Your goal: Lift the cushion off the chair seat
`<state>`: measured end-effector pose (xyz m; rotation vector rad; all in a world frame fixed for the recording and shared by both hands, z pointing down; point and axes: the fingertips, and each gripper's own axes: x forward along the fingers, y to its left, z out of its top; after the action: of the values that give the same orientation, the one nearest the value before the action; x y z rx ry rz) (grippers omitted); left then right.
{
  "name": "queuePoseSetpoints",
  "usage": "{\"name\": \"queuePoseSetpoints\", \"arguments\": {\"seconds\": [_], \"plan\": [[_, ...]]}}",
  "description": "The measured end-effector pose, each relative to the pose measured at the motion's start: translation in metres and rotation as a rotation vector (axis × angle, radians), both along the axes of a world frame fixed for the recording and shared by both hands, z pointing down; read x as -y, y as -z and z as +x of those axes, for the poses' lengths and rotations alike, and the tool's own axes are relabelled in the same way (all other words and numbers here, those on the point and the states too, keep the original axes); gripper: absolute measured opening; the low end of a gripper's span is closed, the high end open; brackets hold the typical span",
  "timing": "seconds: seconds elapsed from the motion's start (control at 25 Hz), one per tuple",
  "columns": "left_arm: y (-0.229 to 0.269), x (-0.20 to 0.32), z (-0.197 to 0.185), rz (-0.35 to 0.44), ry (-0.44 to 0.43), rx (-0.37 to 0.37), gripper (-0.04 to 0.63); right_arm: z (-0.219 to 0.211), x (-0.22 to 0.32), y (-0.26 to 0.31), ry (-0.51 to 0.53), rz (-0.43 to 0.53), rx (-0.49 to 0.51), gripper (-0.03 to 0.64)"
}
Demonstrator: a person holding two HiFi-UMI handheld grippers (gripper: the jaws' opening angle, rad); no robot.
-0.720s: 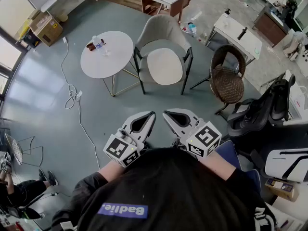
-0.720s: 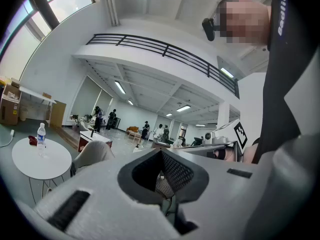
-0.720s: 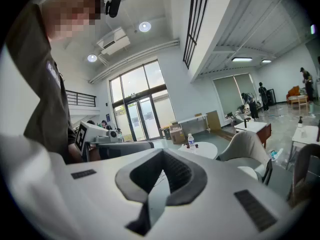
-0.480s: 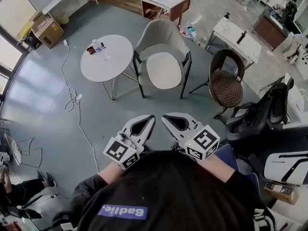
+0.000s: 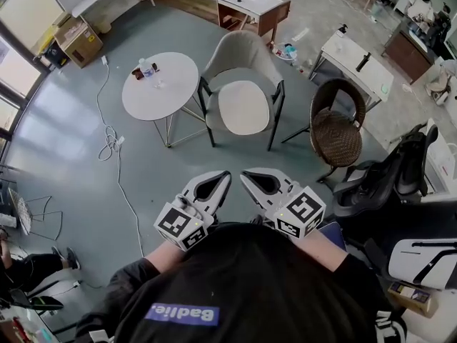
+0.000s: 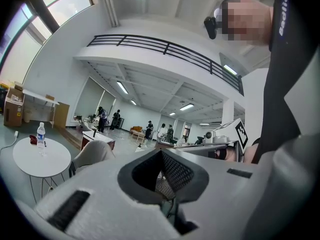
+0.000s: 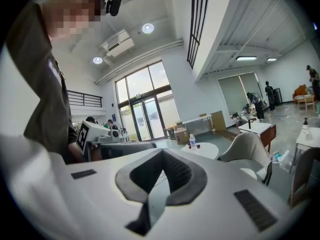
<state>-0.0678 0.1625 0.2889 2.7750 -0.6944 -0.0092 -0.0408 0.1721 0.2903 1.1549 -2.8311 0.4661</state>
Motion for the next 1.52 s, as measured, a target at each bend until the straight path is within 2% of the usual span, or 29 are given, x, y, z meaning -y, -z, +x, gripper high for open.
{"name": "queuePoseSetpoints", "arguments": {"seconds": [0.4, 0.68, 1.04, 1.24, 1.52], "plan": [[-0.021, 0.001, 0.024, -0.069, 0.071, -0.007, 0.0, 0.041, 0.003, -0.017, 0.0, -0.019, 0.009, 0.028], [-0.04, 0.025, 0.029, -0.102, 0.08, -0.011, 0.0, 0.054, 0.027, -0.03, -0.022, -0.039, -0.008, 0.029], [-0.062, 0.104, 0.037, -0.136, 0.014, -0.02, 0.0, 0.047, 0.104, -0.026, -0.03, -0.007, -0.067, 0.029], [-0.083, 0.163, 0.033, -0.138, -0.032, -0.037, 0.0, 0.043, 0.158, -0.043, -0.055, -0.044, -0.086, 0.029], [-0.166, 0.223, 0.032, -0.267, -0.017, -0.043, 0.0, 0.053, 0.23, -0.08, -0.128, -0.089, -0.103, 0.029]]}}
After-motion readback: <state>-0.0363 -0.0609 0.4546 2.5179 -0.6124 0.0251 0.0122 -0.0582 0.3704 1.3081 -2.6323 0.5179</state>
